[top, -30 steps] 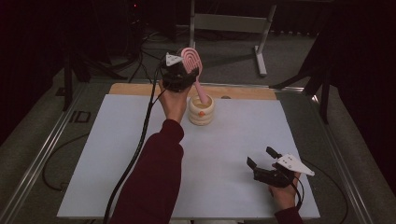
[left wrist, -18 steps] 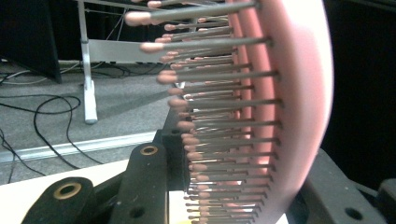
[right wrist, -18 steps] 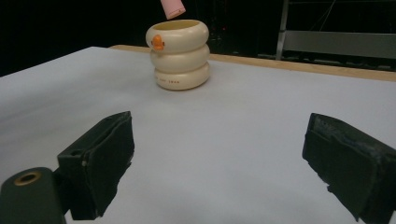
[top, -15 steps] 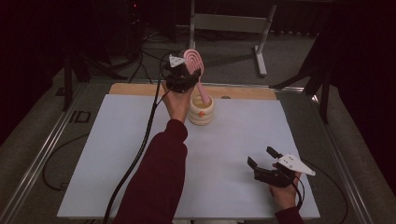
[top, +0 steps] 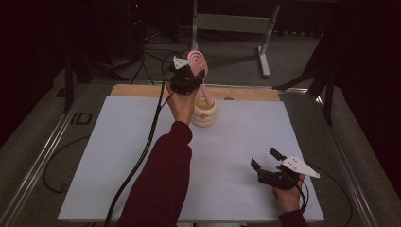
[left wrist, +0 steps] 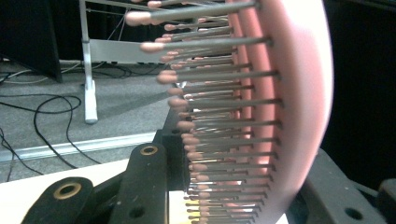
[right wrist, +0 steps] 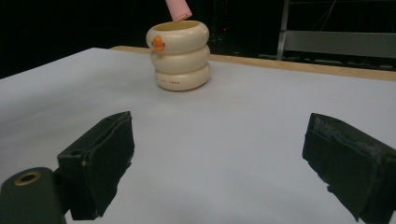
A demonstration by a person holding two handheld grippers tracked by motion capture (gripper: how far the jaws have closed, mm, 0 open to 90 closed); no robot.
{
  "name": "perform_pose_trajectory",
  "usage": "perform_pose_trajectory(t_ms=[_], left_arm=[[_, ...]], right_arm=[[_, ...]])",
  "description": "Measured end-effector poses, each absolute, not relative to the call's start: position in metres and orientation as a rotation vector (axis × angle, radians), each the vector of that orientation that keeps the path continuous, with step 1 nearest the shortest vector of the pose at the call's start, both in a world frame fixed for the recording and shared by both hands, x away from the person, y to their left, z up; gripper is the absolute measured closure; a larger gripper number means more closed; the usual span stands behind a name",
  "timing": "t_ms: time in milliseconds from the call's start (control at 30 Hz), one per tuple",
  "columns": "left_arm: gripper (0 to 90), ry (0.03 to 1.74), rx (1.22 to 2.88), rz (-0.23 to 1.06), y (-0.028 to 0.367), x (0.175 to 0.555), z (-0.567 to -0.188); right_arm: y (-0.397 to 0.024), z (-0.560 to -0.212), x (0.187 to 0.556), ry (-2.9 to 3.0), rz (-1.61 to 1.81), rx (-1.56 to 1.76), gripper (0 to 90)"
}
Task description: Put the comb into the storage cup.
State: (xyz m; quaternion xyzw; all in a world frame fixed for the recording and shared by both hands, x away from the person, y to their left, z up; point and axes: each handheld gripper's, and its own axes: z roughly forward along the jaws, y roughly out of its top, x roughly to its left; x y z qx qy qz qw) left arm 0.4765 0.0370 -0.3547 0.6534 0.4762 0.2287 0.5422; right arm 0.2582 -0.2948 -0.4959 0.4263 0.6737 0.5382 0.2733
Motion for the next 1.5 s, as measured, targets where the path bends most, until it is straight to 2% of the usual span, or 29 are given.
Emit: perform_pose_trajectory(t_ms=[1500], left_arm=[[64.3,1.154,1.593,0.581,0.028,0.478,-0.373]], right_arm=[[-0.295,-0.496,0.258,1.811,1.448,1.147,8.9]])
